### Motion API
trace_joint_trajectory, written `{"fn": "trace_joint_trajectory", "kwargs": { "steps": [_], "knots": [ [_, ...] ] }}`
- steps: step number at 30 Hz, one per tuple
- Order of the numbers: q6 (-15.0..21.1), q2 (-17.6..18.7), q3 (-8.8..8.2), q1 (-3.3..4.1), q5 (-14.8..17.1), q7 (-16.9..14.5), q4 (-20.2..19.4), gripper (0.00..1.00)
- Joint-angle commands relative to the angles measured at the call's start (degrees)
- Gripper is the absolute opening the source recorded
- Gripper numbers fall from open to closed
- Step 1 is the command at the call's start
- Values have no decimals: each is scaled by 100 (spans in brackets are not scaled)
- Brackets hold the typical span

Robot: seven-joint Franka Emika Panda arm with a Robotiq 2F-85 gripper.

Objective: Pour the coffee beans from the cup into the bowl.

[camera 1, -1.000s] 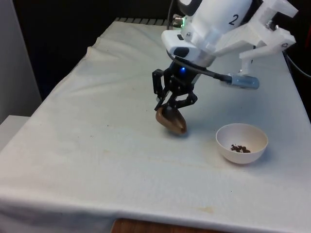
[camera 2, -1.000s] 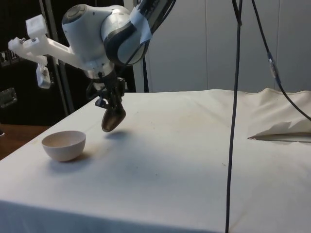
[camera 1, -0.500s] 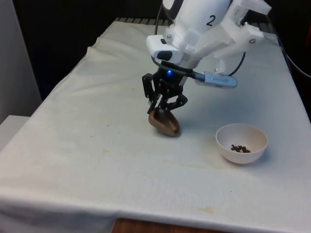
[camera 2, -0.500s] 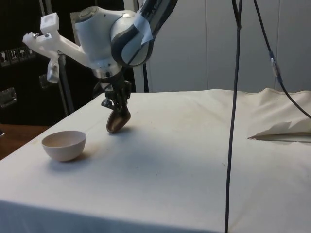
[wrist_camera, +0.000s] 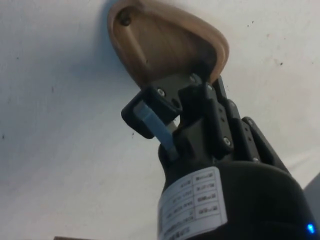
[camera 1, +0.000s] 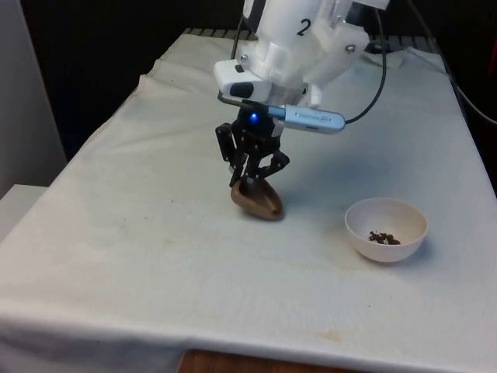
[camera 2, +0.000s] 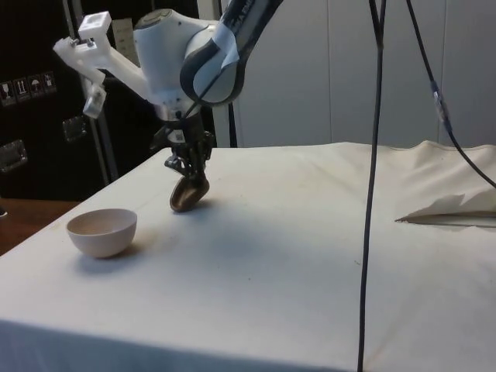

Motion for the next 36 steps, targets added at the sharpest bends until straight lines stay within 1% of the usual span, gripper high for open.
{"fn": "trace_joint_trajectory", "kwargs": {
  "steps": [1, 2, 3, 5, 6, 9, 10, 11, 12, 13, 14, 16, 17, 19, 20, 21, 22, 28, 29, 30, 31, 33, 36],
  "knots": [
    [155, -40, 52, -86, 120, -115, -86, 2],
    [40, 0, -17, 0, 63, -46, -11, 2],
    [183, -40, 34, -86, 178, -160, -92, 2],
    [246, -40, 0, -80, 298, -258, -115, 2],
    [304, -46, -29, -86, 413, -355, -132, 2],
    [395, -46, -74, -92, 602, -510, -166, 2],
    [292, -6, -155, 0, 550, -453, -92, 2],
    [424, -52, -92, -86, 665, -561, -178, 2],
    [476, -57, -132, -80, 785, -665, -206, 2],
    [493, -57, -149, -74, 837, -710, -212, 3],
    [510, -57, -160, -69, 888, -745, -218, 7],
    [527, -57, -183, -57, 968, -819, -223, 16],
    [539, -57, -189, -57, 1003, -842, -229, 23],
    [556, -57, -206, -52, 1054, -888, -235, 34],
    [561, -63, -212, -52, 1083, -911, -241, 44],
    [476, -17, -258, 0, 1054, -871, -166, 50],
    [567, -63, -212, -46, 1100, -922, -241, 50],
    [579, -63, -223, -46, 1140, -963, -246, 81],
    [573, -63, -229, -46, 1146, -963, -246, 91],
    [487, -23, -269, 0, 1100, -917, -178, 96],
    [573, -92, -229, -52, 1146, -974, -275, 96],
    [567, -149, -241, -57, 1152, -980, -321, 100],
    [567, -246, -264, -46, 1152, -991, -418, 100]
  ]
}}
